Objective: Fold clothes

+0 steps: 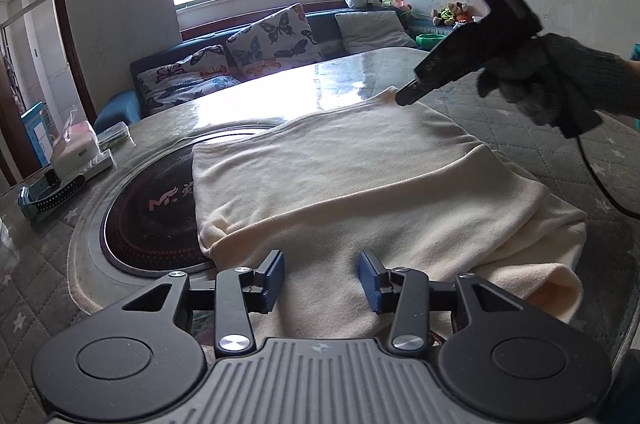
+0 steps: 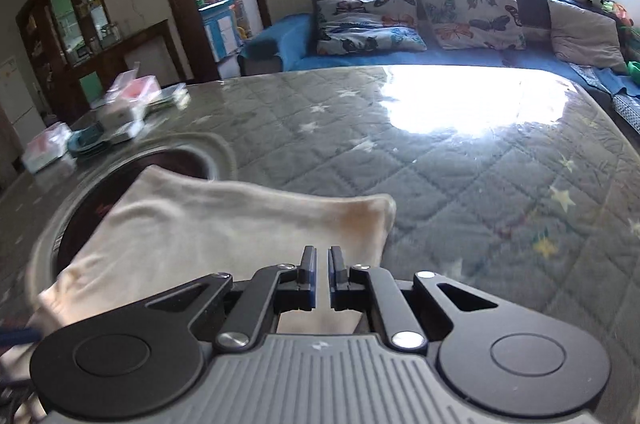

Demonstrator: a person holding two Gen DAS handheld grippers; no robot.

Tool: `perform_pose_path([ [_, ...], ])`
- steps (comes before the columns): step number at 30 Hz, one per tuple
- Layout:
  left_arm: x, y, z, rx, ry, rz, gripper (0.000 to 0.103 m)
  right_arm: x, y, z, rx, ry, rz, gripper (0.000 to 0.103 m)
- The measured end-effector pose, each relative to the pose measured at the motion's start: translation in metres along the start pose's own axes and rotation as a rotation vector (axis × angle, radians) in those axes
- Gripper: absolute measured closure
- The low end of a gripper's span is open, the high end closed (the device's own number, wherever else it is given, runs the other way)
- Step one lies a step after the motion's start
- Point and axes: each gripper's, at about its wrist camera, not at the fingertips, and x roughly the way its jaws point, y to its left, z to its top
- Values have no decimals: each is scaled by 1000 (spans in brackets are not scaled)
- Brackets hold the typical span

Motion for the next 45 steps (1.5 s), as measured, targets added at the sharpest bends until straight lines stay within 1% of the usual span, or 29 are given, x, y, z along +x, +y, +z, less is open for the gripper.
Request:
perform_pose_path([
  [3,0,0,0,-2,2,0,58,17,-10,7,22,11,-35,97],
  [7,-1,0,0,-3,2,0,58,23,-21,11,53,-1,-42,97],
  [11,-7,1,1,4,-7,2,58,9,-19,10,29,-19,-51,97],
  [15,-24,0,0,47,-30,-19,58,-21,-10,5,1,-33,-23,97],
  [16,-29,-1,-2,62,-35,-26,55,-30,-6,2,-17,-37,-15,97],
  [20,-52,-6,-10,129,-43,-79,54,-67,16,-16,-113,-39,21,94],
  [22,-63,-12,-16,173,-48,-108,51,-84,27,-26,-154,-35,43,80],
  [23,-69,-15,-19,204,-54,-122,49,-92,33,-31,-175,-33,54,78],
  [27,-87,-29,-32,333,-73,-173,45,-116,61,-50,-260,-8,105,78],
  [31,-86,-40,-45,439,-65,-175,45,-128,86,-75,-352,31,130,78],
  [34,-78,-40,-50,450,-52,-147,45,-134,99,-93,-415,70,132,78],
  [39,-67,-39,-55,497,-70,-121,45,-143,115,-119,-533,108,121,78],
  [40,-65,-39,-56,496,-75,-119,46,-146,118,-125,-557,119,124,78],
  [42,-61,-40,-55,487,-87,-122,50,-149,124,-132,-602,122,124,77],
  [44,-58,-40,-53,476,-93,-129,63,-151,129,-139,-640,125,127,76],
  [45,-56,-39,-53,469,-97,-130,68,-152,130,-141,-649,125,129,73],
])
